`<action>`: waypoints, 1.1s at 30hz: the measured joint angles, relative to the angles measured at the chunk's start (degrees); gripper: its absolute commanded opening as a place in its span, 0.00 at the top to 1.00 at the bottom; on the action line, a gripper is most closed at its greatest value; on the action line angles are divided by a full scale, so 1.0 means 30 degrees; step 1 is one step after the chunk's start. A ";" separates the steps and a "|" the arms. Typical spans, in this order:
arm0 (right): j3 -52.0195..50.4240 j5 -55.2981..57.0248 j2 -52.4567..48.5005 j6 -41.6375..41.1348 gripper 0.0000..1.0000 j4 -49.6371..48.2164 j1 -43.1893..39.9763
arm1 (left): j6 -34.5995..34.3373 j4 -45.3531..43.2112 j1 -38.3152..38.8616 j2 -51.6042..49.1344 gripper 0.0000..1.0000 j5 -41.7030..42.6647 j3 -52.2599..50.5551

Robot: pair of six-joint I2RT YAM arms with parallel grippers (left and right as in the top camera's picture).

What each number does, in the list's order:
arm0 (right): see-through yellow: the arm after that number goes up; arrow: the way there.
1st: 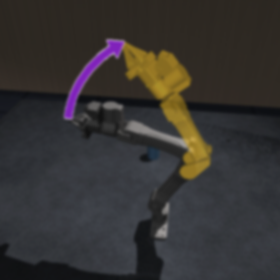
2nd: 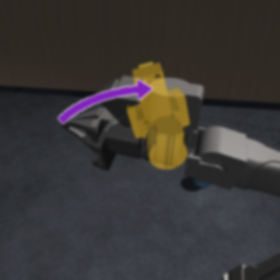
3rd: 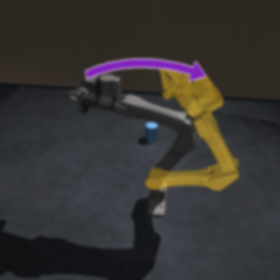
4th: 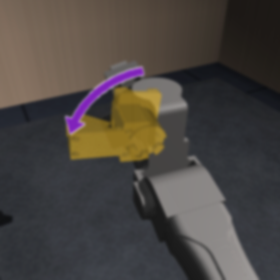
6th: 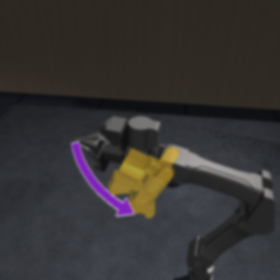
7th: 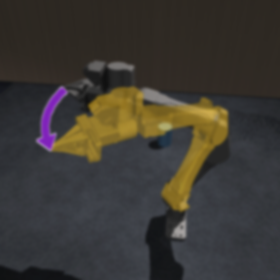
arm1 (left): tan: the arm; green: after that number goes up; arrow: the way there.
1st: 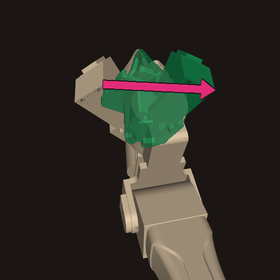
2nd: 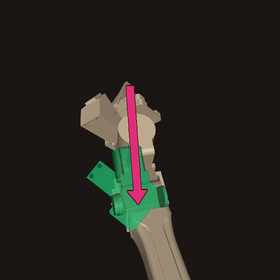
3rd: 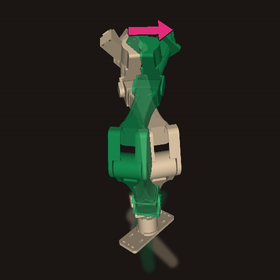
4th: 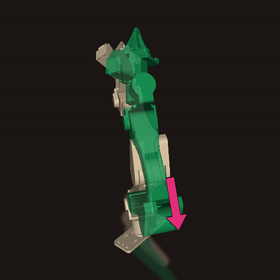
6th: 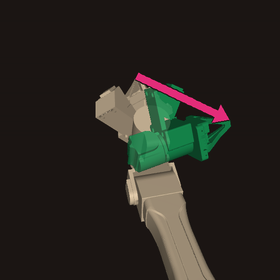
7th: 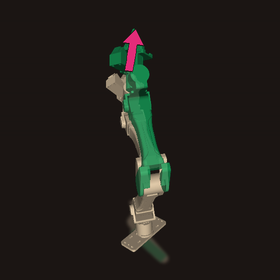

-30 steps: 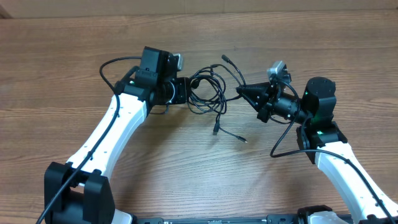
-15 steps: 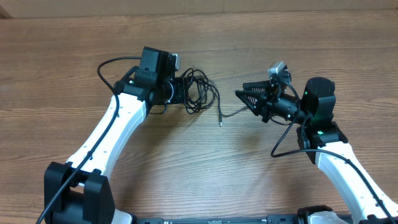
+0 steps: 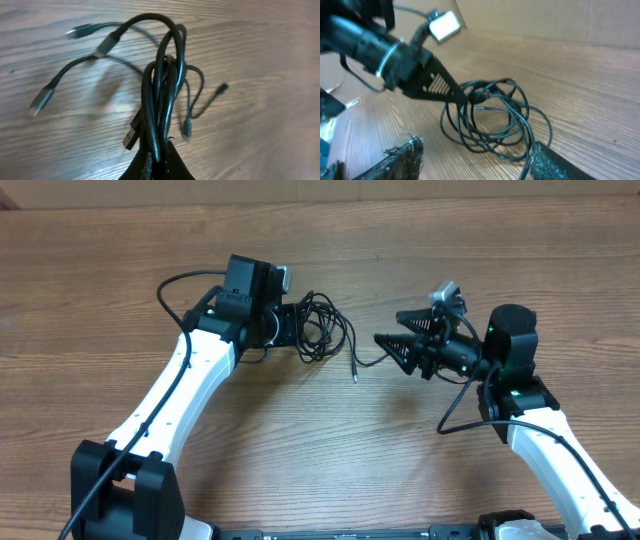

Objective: Untangle cables

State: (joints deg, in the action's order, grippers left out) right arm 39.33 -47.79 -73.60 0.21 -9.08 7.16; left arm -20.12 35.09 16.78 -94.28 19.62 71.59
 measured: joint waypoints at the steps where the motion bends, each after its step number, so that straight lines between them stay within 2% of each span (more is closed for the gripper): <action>1: 0.0000 0.0022 0.0000 0.0481 0.32 0.0372 0.0000 | 0.0532 -0.0131 0.0000 0.0000 0.96 0.0561 0.0000; 5: 0.0000 0.0022 0.0000 0.2754 0.33 0.1603 0.0000 | 0.3993 -0.0284 -0.0036 0.0000 0.96 0.3985 0.0000; 8: 0.0000 0.0015 0.0000 0.4248 0.40 0.1887 0.0000 | 0.6375 -0.0270 -0.0036 0.0000 0.96 0.6623 0.0000; 12: 0.0000 0.0000 0.0000 0.6127 0.48 0.1953 0.0000 | 0.8145 -0.0277 -0.0036 0.0000 0.96 0.9041 0.0000; 17: 0.0000 -0.0401 0.0000 0.7883 0.50 0.1953 0.0000 | 0.9151 -0.0452 0.0036 0.0000 0.96 1.0834 0.0000; 33: 0.0000 -0.0605 0.0015 0.9442 0.63 0.2907 0.0000 | 0.9777 -0.2157 0.1188 0.0000 0.96 1.3376 0.0000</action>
State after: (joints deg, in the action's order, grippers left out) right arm 39.33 -49.60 -73.56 28.53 -0.36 7.16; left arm 9.21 28.62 20.34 -94.28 59.75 71.59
